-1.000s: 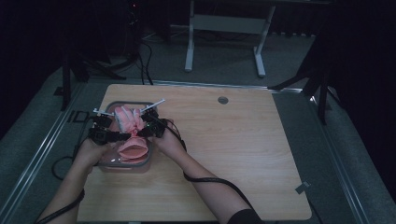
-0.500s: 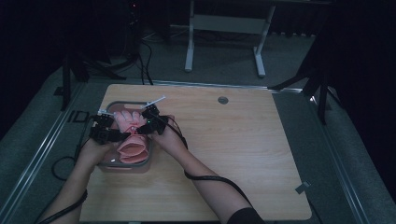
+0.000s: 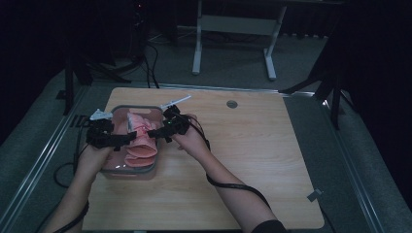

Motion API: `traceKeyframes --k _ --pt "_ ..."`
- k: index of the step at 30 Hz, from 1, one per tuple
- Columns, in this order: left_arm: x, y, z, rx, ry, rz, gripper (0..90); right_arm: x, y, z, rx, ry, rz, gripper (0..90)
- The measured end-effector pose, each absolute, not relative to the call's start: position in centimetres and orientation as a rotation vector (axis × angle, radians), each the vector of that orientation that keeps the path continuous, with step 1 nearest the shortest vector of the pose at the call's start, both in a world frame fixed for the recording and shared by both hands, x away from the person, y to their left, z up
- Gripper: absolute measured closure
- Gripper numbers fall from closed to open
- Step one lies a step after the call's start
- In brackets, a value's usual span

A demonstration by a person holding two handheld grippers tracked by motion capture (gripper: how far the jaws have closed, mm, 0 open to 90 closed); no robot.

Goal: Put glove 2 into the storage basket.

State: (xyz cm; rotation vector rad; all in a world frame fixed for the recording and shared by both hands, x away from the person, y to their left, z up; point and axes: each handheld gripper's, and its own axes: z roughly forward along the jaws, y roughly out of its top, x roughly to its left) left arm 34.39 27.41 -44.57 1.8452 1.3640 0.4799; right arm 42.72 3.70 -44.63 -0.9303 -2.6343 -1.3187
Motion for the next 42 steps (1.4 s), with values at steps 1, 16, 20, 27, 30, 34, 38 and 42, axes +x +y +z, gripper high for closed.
traceKeyframes --k 1,16,20,27,30,34,38,42 --pt "34.0 27.0 -44.3 1.859 1.346 0.495 3.7 42.6 3.4 -44.6 -0.926 -2.637 -1.323 18.2" --pt "30.9 21.3 -41.1 1.881 1.119 0.475 3.7 41.6 -1.0 -44.0 -0.934 -2.65 -1.365 18.3" --pt "30.4 19.4 -41.0 1.899 1.062 0.46 3.8 41.4 -2.1 -44.0 -0.938 -2.663 -1.362 18.4" --pt "29.8 16.3 -41.4 1.926 0.981 0.417 3.8 41.2 -3.9 -44.2 -0.962 -2.67 -1.36 18.4" --pt "29.5 14.2 -41.9 1.951 0.931 0.386 3.8 41.1 -5.0 -44.6 -0.965 -2.681 -1.351 18.4" --pt "29.3 12.9 -42.6 1.955 0.899 0.365 3.8 40.9 -5.7 -44.9 -0.968 -2.685 -1.349 18.4" --pt "29.2 11.8 -43.4 1.965 0.865 0.341 3.7 40.5 -7.0 -45.8 -0.978 -2.696 -1.34 18.4" --pt "28.9 10.6 -44.4 1.977 0.83 0.299 3.7 40.2 -8.3 -46.7 -0.989 -2.699 -1.337 18.4"
